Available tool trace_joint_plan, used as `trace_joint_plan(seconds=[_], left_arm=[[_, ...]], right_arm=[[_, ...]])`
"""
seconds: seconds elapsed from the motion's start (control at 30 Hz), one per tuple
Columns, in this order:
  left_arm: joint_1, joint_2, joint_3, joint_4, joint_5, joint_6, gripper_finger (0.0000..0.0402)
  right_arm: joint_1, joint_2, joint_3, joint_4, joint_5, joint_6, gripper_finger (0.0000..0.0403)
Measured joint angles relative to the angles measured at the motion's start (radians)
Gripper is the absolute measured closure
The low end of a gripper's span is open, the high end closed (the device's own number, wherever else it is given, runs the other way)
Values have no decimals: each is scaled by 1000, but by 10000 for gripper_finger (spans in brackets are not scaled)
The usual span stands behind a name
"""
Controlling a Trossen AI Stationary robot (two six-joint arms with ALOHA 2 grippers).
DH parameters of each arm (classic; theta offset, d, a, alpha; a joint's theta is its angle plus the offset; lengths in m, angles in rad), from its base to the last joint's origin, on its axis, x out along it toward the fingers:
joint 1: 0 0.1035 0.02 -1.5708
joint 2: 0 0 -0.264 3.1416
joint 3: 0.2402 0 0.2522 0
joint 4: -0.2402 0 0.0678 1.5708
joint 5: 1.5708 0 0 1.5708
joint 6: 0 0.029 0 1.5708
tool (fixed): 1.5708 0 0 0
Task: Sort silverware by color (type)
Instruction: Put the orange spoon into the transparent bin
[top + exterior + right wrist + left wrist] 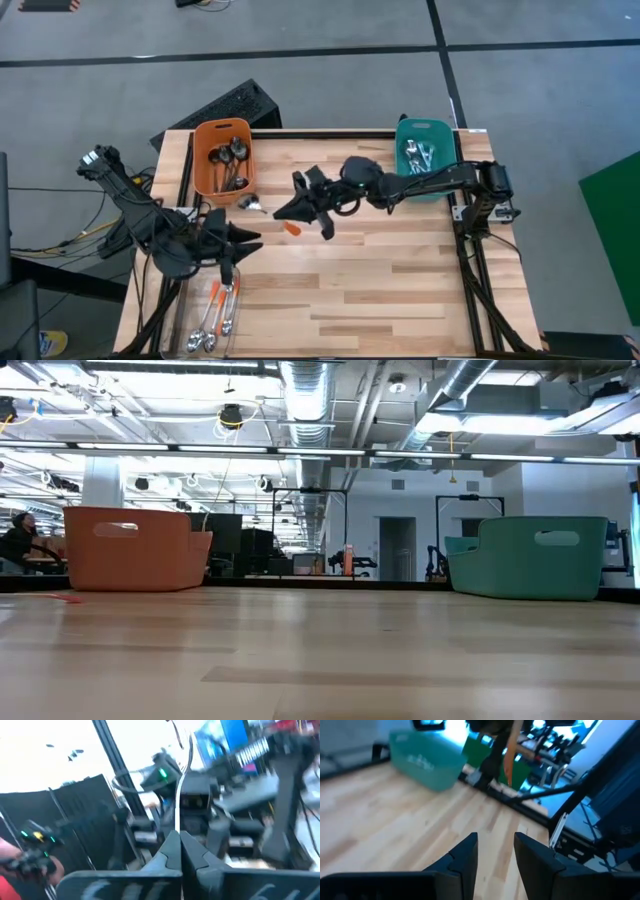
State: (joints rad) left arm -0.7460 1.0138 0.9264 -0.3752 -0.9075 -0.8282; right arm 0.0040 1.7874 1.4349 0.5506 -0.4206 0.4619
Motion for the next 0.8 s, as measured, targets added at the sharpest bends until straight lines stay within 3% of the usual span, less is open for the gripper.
trace_joint_plan(seconds=[0.13,0.33,0.57,0.8], left_arm=[[0,0,0,144,-35,222,287],[27,0,0,303,-130,442,287],[130,0,0,377,-51,536,287],[175,0,-2,570,41,719,287]], right_arm=[[-14,0,0,115,1,73,398],[-20,1,0,105,22,90,398],[-18,1,0,105,28,55,398],[-16,0,2,25,83,-10,397]])
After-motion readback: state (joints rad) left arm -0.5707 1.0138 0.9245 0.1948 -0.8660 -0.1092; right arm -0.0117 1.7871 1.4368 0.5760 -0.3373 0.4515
